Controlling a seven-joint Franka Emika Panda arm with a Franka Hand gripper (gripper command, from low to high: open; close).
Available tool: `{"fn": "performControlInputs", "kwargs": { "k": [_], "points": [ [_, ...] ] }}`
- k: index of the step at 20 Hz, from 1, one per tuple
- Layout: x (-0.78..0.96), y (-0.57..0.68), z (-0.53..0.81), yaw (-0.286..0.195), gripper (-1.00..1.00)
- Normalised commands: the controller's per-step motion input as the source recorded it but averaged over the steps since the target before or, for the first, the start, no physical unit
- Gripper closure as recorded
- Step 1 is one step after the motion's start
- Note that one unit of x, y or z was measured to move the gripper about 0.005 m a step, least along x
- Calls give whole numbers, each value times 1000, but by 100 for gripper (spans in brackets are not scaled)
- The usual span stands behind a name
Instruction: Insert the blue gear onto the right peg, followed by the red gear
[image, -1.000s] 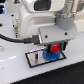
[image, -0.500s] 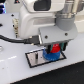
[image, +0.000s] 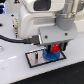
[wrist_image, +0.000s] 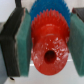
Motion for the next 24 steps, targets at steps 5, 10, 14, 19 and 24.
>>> {"fn": "performControlInputs", "kwargs": {
  "k": [5, 10, 14, 19, 24],
  "points": [
    [46, -47, -36, 0, 100],
    [80, -32, -107, 0, 100],
    [200, -136, -227, 0, 100],
    [47, -158, -222, 0, 100],
    [58, -36, -86, 0, 100]
  ]
}}
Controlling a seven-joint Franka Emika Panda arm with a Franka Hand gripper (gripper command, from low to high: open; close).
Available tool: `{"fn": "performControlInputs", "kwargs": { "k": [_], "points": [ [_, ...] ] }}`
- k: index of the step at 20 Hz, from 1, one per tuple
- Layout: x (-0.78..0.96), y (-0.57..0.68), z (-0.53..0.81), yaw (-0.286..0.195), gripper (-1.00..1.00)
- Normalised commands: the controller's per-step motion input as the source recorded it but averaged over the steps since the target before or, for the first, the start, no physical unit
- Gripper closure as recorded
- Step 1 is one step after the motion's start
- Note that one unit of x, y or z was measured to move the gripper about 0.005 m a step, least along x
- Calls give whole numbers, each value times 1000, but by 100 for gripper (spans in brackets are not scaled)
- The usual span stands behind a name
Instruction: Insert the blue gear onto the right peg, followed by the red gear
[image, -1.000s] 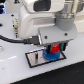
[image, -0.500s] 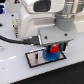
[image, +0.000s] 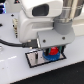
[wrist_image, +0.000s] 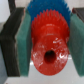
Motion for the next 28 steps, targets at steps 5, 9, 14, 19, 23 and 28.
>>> {"fn": "performControlInputs", "kwargs": {
  "k": [5, 9, 14, 19, 23, 28],
  "points": [
    [139, 4, -240, 0, 100],
    [137, 7, -161, 0, 100],
    [187, 42, -116, 0, 100],
    [163, 41, -94, 0, 100],
    [156, 40, -112, 0, 100],
    [200, 60, -105, 0, 100]
  ]
}}
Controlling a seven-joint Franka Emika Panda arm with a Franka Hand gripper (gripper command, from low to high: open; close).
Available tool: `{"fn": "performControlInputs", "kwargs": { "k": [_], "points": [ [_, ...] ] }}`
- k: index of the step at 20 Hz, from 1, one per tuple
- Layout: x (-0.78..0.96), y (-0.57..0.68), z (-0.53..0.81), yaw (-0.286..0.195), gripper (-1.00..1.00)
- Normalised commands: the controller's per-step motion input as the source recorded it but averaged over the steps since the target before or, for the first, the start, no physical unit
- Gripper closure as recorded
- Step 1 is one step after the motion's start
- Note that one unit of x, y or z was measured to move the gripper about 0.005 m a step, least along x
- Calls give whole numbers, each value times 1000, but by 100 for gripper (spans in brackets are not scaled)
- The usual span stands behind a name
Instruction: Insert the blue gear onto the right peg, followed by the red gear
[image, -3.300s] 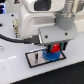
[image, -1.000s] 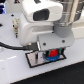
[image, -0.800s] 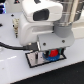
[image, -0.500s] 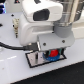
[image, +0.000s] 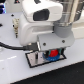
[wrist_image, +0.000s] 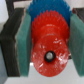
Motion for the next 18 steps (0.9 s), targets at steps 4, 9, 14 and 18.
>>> {"fn": "performControlInputs", "kwargs": {
  "k": [4, 9, 14, 18],
  "points": [
    [263, 108, 111, 0, -100],
    [109, 28, -71, 0, 100],
    [91, 116, 54, 0, -100],
    [-55, 154, 564, 0, -100]
  ]
}}
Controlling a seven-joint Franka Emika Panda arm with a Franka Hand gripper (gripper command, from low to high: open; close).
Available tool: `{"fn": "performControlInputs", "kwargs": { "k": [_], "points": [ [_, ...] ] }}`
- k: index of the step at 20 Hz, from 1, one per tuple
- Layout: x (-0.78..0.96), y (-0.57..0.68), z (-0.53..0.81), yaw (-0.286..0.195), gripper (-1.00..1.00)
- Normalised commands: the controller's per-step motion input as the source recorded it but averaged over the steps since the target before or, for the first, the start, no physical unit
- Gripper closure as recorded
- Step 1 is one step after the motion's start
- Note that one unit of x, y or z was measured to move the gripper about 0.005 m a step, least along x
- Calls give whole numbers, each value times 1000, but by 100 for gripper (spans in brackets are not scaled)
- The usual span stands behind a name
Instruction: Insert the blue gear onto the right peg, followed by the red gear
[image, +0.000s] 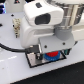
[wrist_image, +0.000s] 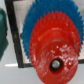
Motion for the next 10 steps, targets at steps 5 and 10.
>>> {"fn": "performControlInputs", "kwargs": {
  "k": [5, 10],
  "points": [
    [-215, 126, 403, 0, -100],
    [-183, 117, 270, 0, -100]
  ]
}}
